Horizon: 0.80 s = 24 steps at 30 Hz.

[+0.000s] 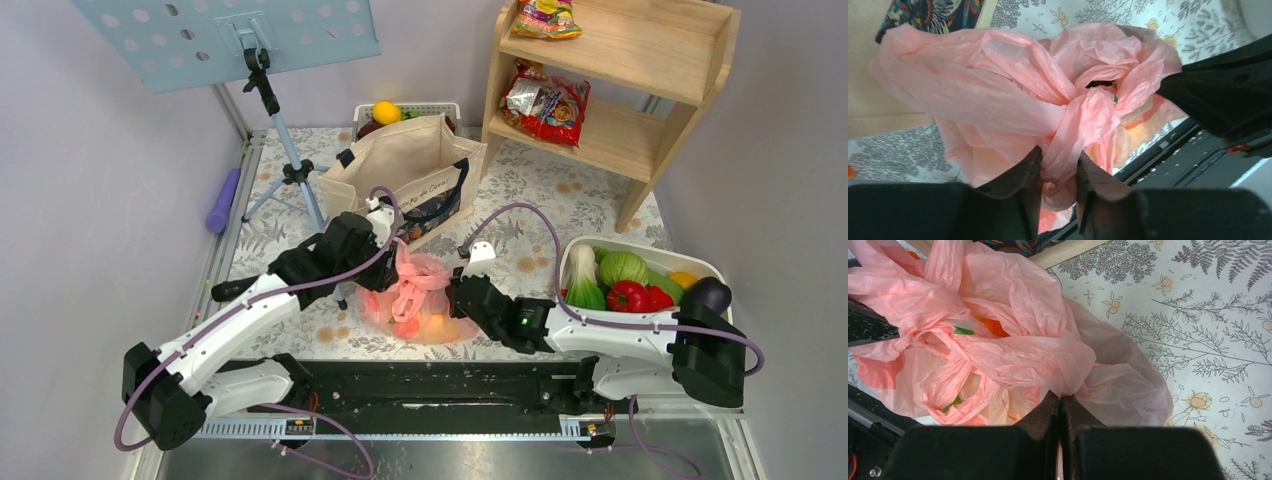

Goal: Untie the knot of the grocery bags and take out the mixed food

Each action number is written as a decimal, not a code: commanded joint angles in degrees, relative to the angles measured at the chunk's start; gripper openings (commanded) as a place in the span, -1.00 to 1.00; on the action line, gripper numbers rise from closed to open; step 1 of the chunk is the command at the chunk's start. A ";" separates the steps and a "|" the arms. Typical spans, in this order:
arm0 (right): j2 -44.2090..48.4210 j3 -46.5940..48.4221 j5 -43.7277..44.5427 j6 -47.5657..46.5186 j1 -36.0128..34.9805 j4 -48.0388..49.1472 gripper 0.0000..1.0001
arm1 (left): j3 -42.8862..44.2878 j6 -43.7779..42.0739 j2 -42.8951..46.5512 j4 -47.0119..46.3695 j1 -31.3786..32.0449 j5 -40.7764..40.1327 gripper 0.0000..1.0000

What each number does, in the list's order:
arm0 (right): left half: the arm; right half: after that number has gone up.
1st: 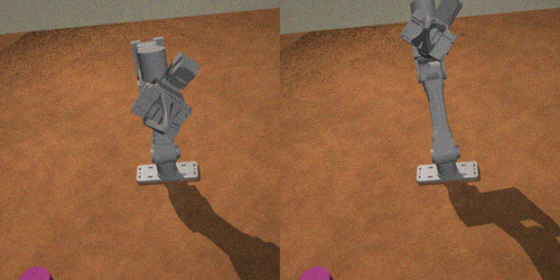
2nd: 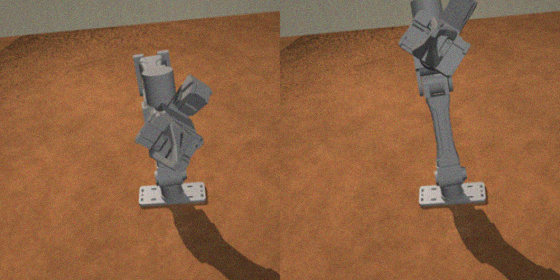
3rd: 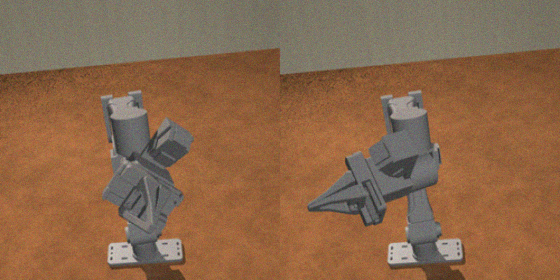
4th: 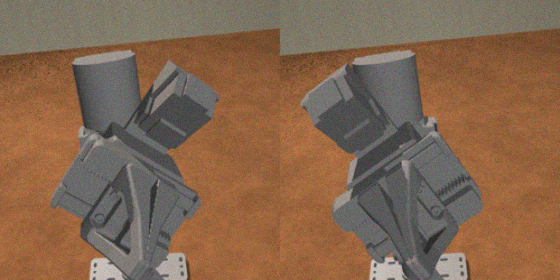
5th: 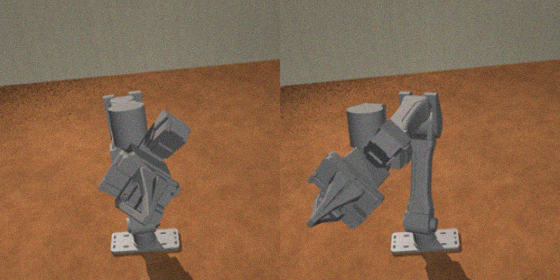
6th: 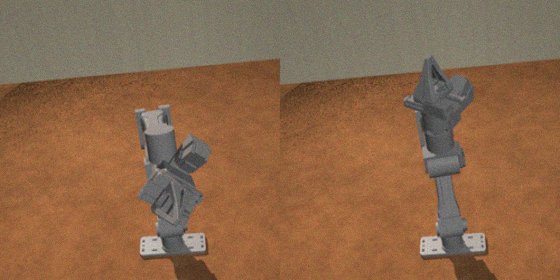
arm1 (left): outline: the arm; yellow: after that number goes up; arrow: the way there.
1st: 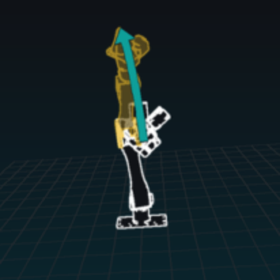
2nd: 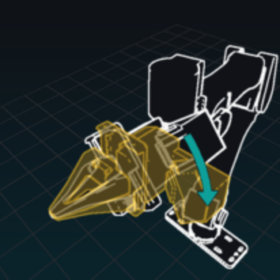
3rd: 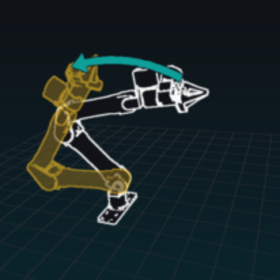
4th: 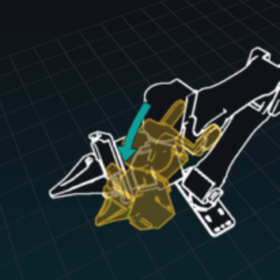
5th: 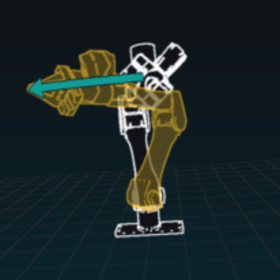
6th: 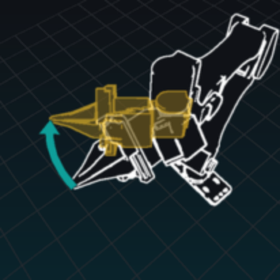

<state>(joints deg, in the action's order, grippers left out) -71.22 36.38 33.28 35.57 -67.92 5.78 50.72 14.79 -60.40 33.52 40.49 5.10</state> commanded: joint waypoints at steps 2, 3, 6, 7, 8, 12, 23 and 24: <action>4.25 -0.21 -2.12 1.80 2.63 -2.92 -1.00 | 3.55 -4.75 -0.17 2.05 -0.09 -3.60 -0.75; 5.09 -0.68 -2.20 1.93 3.01 -3.59 -1.00 | 2.73 -4.65 0.63 1.14 -0.11 -3.69 -0.84; 7.80 -2.65 -3.53 2.90 4.69 -4.64 -1.00 | 0.32 -4.04 3.03 -1.74 -0.13 -4.39 -1.00; 8.71 -3.65 -4.09 3.23 5.23 -4.79 -1.00 | 0.14 -3.98 3.74 -1.94 -0.07 -4.78 -1.00; 9.71 -4.14 -4.32 3.38 5.73 -5.06 -1.00 | 0.10 -4.11 4.29 -1.95 -0.11 -6.13 -1.00; 12.65 -6.36 -4.37 3.73 7.29 -7.81 -1.00 | -0.79 -5.08 6.15 -1.92 -0.14 -9.46 -1.00; 22.20 -2.96 -8.41 -2.76 8.07 -15.96 -0.01 | -2.27 -7.02 9.29 -2.27 -0.22 -7.85 -1.00; 23.28 -2.51 -8.51 -4.11 8.07 -16.26 0.19 | -2.76 -6.89 9.80 -2.61 -0.17 -7.41 -1.00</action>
<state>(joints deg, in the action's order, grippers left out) -52.77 30.02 26.48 37.28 -60.40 -6.48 49.01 8.99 -53.49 33.45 40.56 -3.11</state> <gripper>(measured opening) 0.437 0.014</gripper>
